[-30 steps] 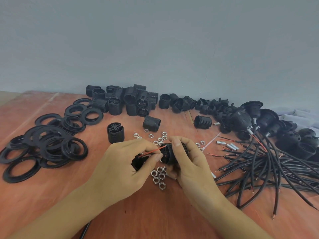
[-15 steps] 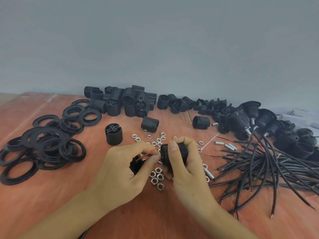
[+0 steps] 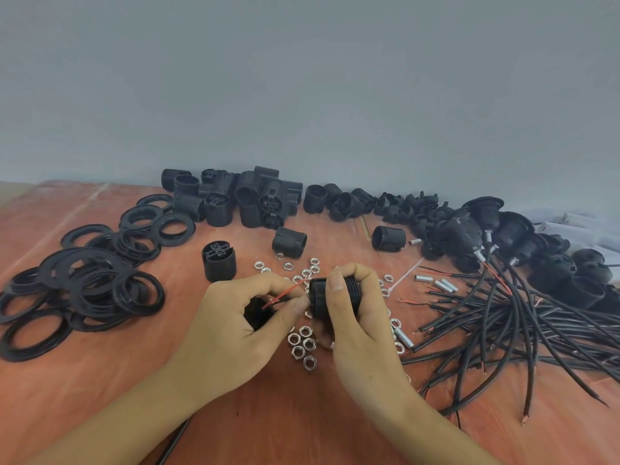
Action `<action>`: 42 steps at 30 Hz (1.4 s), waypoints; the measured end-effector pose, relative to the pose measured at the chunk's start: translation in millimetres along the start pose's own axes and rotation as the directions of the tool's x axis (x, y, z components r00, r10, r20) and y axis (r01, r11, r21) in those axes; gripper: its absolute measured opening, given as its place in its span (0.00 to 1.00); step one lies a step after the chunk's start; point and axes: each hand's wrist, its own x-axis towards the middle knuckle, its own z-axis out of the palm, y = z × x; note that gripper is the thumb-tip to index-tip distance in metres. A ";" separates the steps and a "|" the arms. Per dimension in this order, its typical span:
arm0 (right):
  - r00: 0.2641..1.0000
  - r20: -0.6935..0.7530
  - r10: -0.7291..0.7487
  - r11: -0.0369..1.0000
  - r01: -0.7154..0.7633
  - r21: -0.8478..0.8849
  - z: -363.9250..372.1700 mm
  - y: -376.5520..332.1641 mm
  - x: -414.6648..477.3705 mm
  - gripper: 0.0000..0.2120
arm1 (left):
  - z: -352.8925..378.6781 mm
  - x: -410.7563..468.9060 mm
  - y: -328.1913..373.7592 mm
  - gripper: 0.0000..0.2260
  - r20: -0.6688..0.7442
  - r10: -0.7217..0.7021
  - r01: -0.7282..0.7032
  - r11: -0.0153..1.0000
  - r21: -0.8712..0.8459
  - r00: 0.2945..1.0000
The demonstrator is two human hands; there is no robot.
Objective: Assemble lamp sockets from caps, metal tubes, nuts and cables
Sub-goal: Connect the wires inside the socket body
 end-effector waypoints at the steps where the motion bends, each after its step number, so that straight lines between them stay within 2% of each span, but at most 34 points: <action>1: 1.000 -0.002 0.000 1.000 0.000 0.005 0.0 -0.4 -0.3 0.08 | 0.5 -0.2 -0.4 0.02 0.002 -0.028 0.028 0.999 -0.028 1.000; 4: 1.000 -0.006 -0.014 1.000 0.014 0.001 1.1 -1.3 -1.1 0.07 | 2.2 -1.3 -1.2 0.04 -0.015 -0.090 0.089 0.993 -0.074 0.996; 7: 0.998 0.001 -0.061 0.998 0.061 -0.032 2.8 -2.0 -3.2 0.04 | 2.7 -2.6 -0.5 0.04 -0.036 -0.057 0.056 0.998 -0.036 0.998; 13: 0.998 0.003 -0.066 0.995 0.066 -0.070 1.4 -2.2 -5.9 0.07 | 4.0 -4.7 1.9 0.04 -0.053 0.027 -0.027 1.000 0.014 0.998; 18: 0.999 -0.011 -0.050 0.994 0.049 -0.100 1.3 -2.3 -5.7 0.05 | 4.4 -4.7 0.6 0.05 -0.037 0.019 -0.018 1.000 0.013 0.999; 20: 0.999 -0.036 0.004 0.999 -0.005 -0.041 2.3 -6.0 -3.0 0.05 | 5.7 -3.4 2.1 0.05 -0.020 0.002 -0.001 1.000 0.024 1.000; 23: 0.989 -0.107 0.107 0.984 -0.090 0.151 3.7 -10.2 1.2 0.07 | 9.2 -2.0 4.4 0.04 -0.055 -0.063 0.063 0.998 -0.012 0.996; 28: 0.957 -0.088 0.277 0.854 -0.204 0.478 2.8 -9.1 0.9 0.11 | 5.6 0.6 5.5 0.07 -0.088 -0.166 0.149 0.973 -0.177 0.982; 31: 0.959 -0.054 0.280 0.813 -0.206 0.545 4.0 -10.9 1.9 0.10 | 2.7 2.1 7.2 0.08 -0.097 -0.239 0.205 0.940 -0.271 0.966; 36: 0.948 -0.021 0.319 0.706 -0.222 0.672 5.6 -9.4 -0.2 0.11 | 3.1 2.3 4.2 0.02 -0.090 -0.321 0.267 0.889 -0.373 0.943; 39: 0.937 -0.005 0.349 0.649 -0.238 0.723 7.1 -8.8 -1.0 0.13 | 4.4 -0.3 6.2 0.04 -0.070 -0.312 0.269 0.896 -0.353 0.948; 42: 0.934 0.003 0.358 0.642 -0.248 0.725 7.0 -9.3 -1.5 0.11 | 4.9 -1.8 8.1 0.06 -0.060 -0.288 0.261 0.925 -0.276 0.956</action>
